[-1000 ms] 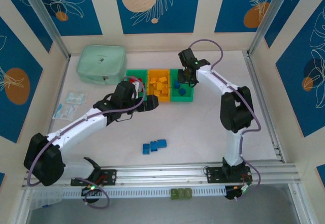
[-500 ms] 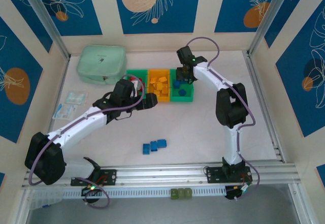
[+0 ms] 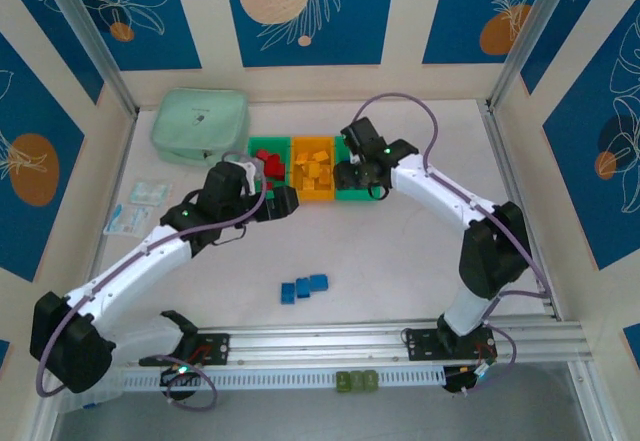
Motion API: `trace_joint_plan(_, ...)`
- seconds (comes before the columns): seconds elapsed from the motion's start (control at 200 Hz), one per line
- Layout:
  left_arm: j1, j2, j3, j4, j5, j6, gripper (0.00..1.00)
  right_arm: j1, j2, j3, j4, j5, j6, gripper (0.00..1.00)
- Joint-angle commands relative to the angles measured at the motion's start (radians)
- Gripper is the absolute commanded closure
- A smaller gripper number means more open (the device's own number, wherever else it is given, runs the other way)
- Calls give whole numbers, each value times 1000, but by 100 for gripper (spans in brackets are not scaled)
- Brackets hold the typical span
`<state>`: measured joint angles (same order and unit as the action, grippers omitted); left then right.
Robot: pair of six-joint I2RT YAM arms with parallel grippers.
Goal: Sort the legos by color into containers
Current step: Pick up the lego from the bottom-center of the table.
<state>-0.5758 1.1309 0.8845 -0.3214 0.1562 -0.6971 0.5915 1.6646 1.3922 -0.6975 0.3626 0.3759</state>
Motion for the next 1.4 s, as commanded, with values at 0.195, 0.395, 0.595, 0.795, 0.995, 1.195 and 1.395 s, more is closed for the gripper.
trace_joint_plan(0.195, 15, -142, -120, -112, -5, -3, 1, 200, -124, -173, -43, -24, 116, 34)
trace_joint_plan(0.395, 14, -214, -167, -157, -11, -28, 1, 311, -125, -239, -65, -26, 253, 31)
trace_joint_plan(0.595, 15, -250, -198, -186, -26, -38, 1, 397, -104, -304, -34, -75, 377, 29)
trace_joint_plan(0.795, 15, -269, -225, -192, -29, -53, 1, 454, -90, -360, -6, -111, 450, 27)
trace_joint_plan(0.995, 17, -272, -231, -197, -47, -59, 1, 485, -58, -375, 34, -132, 485, 27)
trace_joint_plan(1.195, 16, -276, -240, -193, -63, -59, 1, 499, -26, -377, 49, -145, 496, 26)
trace_joint_plan(1.395, 16, -268, -238, -196, -63, -59, 1, 498, 0, -371, 55, -145, 496, 26)
